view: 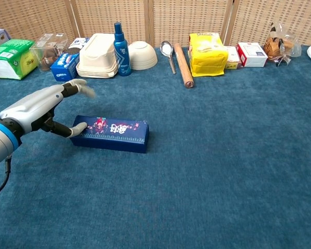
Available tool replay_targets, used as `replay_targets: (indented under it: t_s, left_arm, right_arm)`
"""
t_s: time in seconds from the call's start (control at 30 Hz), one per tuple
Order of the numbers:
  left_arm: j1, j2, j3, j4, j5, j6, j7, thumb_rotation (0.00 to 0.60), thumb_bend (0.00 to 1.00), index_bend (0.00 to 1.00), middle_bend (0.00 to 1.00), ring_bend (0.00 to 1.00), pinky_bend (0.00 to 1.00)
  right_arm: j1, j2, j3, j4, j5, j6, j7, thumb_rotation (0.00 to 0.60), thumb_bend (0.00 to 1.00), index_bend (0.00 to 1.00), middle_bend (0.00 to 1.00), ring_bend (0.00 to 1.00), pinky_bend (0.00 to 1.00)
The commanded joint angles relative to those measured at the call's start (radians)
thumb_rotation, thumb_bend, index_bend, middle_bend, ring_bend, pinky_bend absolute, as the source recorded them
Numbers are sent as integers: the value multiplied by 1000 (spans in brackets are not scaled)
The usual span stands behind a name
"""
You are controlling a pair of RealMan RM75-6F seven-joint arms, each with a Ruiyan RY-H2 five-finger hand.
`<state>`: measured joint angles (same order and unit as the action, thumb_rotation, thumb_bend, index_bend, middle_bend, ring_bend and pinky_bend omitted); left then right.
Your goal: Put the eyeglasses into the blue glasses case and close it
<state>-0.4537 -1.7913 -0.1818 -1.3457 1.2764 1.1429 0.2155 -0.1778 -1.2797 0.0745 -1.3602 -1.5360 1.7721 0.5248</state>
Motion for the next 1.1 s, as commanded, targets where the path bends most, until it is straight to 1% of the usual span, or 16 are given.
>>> replay_targets:
  t_s: [0.03,0.23,0.43,0.57,0.6,0.77,0.87,0.97,1.0,1.1]
  left_arm:
    - [-10,-11,-7,20,-12,10,38,600,341,0,0,0,0]
    - [-23,-10,-7,22,4,29,69,600,334,0,0,0,0]
    - [-38,15,-4,3,-7,8,108,599,335,0,0,0,0]
    - [-50,42,-1,-20,15,10,118,585,325,0,0,0,0]
    - [-52,56,2,-34,20,8,121,573,316,0,0,0,0]
    - [-60,124,18,-110,39,-8,156,551,294,9,2,0,0]
    - [-59,179,26,-184,34,-29,150,541,280,15,30,0,0]
    - [-68,250,37,-270,-4,-88,160,532,273,7,29,0,0]
    - [-75,283,43,-304,-23,-116,172,532,273,2,25,0,0]
    - [-95,347,66,-362,-54,-169,230,527,269,0,19,0,0]
  right_arm:
    - [-2,2,0,-2,-1,3,1,600,305,0,188,0,115]
    - [-8,6,0,-5,-2,10,4,600,306,0,188,0,116]
    - [-11,7,0,-8,-3,12,5,600,306,0,188,0,117]
    - [-12,10,2,-13,-4,15,1,600,306,0,188,0,117]
    - [-12,11,3,-16,-4,16,-2,600,306,0,188,0,117]
    - [-8,13,5,-27,-7,12,-13,600,305,0,188,0,117]
    - [-2,14,7,-38,-8,7,-29,600,305,0,188,0,117]
    - [1,17,9,-52,-7,2,-45,600,305,0,188,0,117]
    - [1,18,10,-58,-6,2,-52,600,305,0,188,0,118]
    - [1,20,13,-70,1,-2,-65,600,306,0,188,0,117]
